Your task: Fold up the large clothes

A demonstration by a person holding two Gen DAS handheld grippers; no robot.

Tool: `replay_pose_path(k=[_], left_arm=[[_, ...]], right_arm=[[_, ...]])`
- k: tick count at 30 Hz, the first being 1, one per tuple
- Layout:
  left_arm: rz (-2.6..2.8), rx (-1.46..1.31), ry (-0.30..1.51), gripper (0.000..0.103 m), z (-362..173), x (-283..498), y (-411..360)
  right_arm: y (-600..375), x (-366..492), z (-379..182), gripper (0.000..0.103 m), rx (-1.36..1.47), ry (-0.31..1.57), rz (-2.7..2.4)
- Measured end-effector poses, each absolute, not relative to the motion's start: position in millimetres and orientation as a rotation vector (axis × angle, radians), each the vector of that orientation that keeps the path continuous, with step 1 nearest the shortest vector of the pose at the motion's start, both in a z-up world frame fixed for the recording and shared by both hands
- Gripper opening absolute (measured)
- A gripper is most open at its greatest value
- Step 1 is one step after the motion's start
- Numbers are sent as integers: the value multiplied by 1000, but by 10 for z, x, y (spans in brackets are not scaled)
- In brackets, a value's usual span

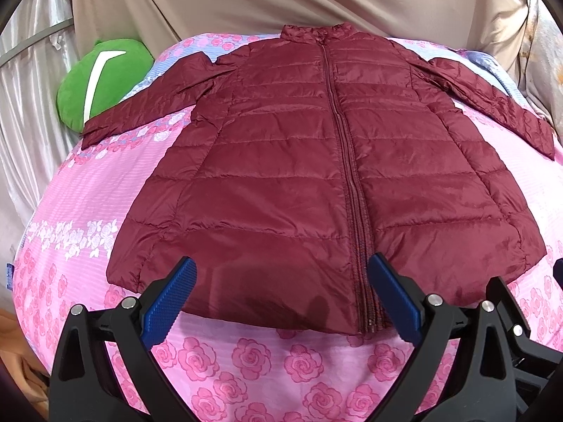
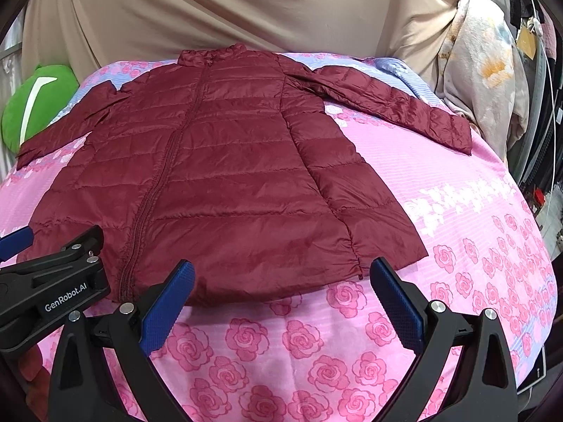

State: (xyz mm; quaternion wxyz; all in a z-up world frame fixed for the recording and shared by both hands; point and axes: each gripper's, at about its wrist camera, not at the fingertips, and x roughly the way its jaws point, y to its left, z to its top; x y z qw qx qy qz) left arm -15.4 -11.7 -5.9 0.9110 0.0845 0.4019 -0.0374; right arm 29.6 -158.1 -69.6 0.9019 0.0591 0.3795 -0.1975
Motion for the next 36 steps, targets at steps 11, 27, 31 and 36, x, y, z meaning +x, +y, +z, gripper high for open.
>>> replay_pose_path(k=[11,27,31,36], left_arm=[[-84,183,831,95,-71,-211,-259],[-84,185,831,95,-73,-213,-266],[-82,187,830,95,-74,-215,-265],[-81,185,831,95,-76,-217,-220]], right_arm=[[-1700,227,-711,98,138,784,-415],[-1728,216,-725,98,140,784,-415],[-1725,216,-725,98,142,786,-414],[-1720,223,-734,98,140,788,-415]])
